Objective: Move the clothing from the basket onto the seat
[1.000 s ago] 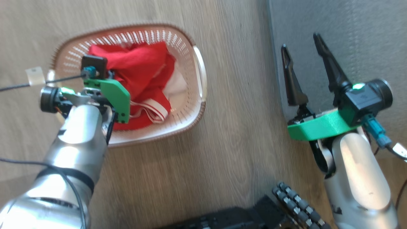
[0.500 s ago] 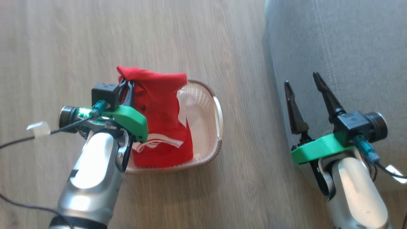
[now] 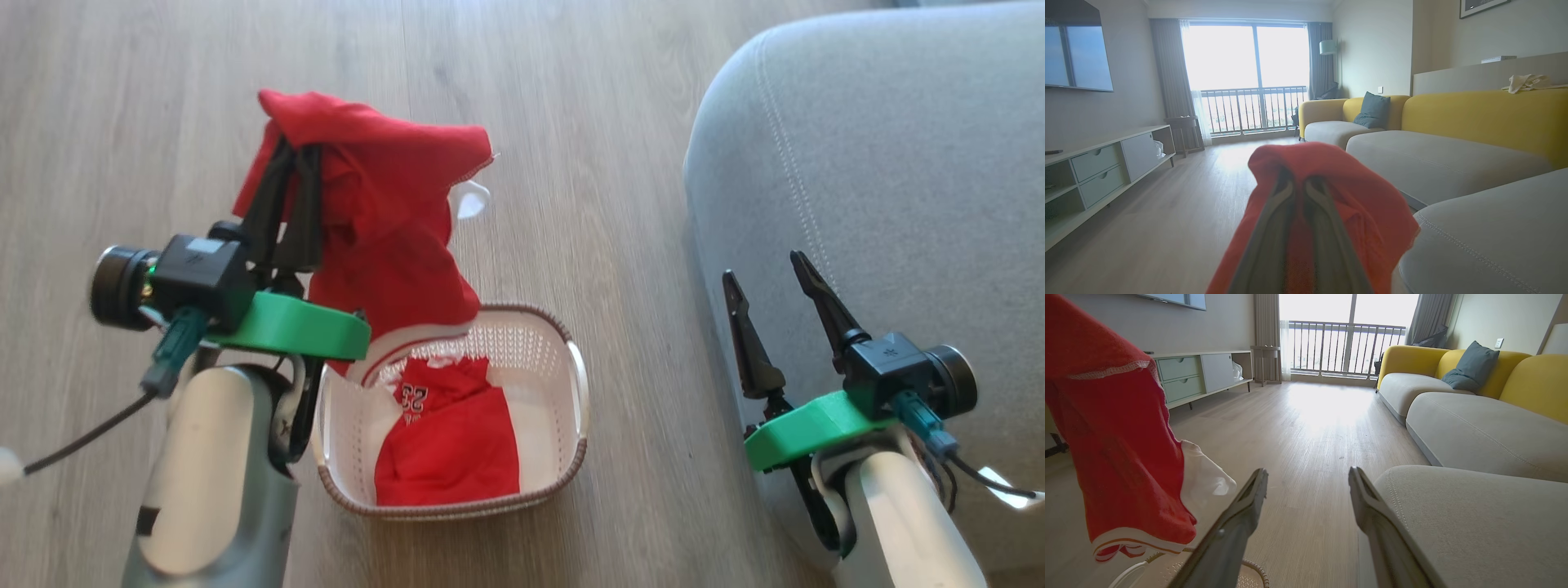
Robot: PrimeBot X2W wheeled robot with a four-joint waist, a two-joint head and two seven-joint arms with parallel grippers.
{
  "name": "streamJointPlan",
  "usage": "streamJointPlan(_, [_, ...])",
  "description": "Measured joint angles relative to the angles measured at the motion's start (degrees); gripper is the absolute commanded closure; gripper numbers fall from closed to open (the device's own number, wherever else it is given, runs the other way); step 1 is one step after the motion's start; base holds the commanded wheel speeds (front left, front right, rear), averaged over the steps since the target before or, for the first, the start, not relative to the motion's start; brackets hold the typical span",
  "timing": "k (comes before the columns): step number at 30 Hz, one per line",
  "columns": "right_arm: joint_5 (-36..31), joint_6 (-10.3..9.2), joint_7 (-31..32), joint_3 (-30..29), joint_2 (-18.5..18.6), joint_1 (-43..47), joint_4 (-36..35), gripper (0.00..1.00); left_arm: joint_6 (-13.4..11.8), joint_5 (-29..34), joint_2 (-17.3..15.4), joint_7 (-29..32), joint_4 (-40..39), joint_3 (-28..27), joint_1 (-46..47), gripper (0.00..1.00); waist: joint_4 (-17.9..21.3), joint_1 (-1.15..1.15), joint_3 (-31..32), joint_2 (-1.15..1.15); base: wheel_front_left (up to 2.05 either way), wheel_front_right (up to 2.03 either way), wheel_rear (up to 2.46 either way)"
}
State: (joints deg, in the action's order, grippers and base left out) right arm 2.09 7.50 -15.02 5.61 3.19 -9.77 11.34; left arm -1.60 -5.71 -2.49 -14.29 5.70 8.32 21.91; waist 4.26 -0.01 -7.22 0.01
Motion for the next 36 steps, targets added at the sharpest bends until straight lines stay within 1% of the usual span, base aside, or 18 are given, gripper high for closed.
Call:
streamJointPlan(6, [0.0, 0.0, 0.0, 0.11, 0.0, 1.58, 0.2, 0.0, 1.44, 0.75, 0.18, -0.18, -6.66, -1.11, -1.88, 1.0, -0.16, 0.0, 3.88, 0.0, 0.0, 0.0, 0.0])
streamJointPlan(8, [0.0, 0.0, 0.0, 0.1, 0.0, 2.97, 0.4, 0.0, 1.49, 0.74, 0.18, -0.38, -9.01, -1.14, -1.99, 1.0, -0.35, 0.0, 4.78, -0.01, 0.0, 0.0, 0.0])
streamJointPlan(9, [0.0, 0.0, 0.0, 0.1, 0.0, 3.66, 0.41, 0.0, 1.55, 0.68, 0.19, -0.43, -11.47, -1.15, -1.99, 1.0, -0.59, 0.0, 5.25, -0.01, 0.0, 0.0, 0.0])
streamJointPlan(14, [0.0, 0.0, 0.0, 0.14, 0.0, 3.55, 0.33, 0.0, 3.3, -0.36, 0.2, -0.44, -19.03, -0.8, -1.83, 1.0, -0.72, 0.0, 5.55, -0.01, 0.0, 0.0, 0.0])
streamJointPlan(16, [0.0, 0.0, 0.0, 0.14, 0.0, 3.55, 0.33, 0.0, 3.97, -0.34, 0.2, -0.47, -20.74, -0.21, -1.8, 1.0, -0.76, 0.0, 5.62, -0.01, 0.0, 0.0, 0.0])
streamJointPlan(18, [0.0, 0.0, 0.0, 0.13, 0.0, 3.55, 0.35, 0.0, 4.07, -0.4, 0.19, -0.47, -21.03, 1.26, -1.82, 1.0, -0.83, 0.0, 5.68, -0.01, 0.0, 0.0, 0.0])
streamJointPlan(23, [0.0, 0.0, 0.0, -0.31, 0.0, 3.57, 0.35, 0.0, 5.54, -1.33, 0.18, -0.47, -20.89, 6.05, -1.94, 1.0, -1.02, 0.0, 5.55, -0.01, 0.0, 0.0, 0.0])
streamJointPlan(28, [-0.02, 0.0, 0.0, -0.88, 0.0, 3.58, 0.31, 0.0, 5.95, -1.67, 0.15, -0.47, -19.63, 9.93, -2.16, 1.0, -1.21, 0.0, 5.29, -0.01, 0.0, 0.0, 0.0])
streamJointPlan(36, [-0.02, 0.0, 0.0, -1.45, 0.0, 3.58, 0.32, 0.0, 5.27, -1.34, 0.14, -0.47, -19.4, 11.88, -2.2, 1.0, -1.21, 0.01, 5.23, -0.01, 0.0, 0.0, 0.0])
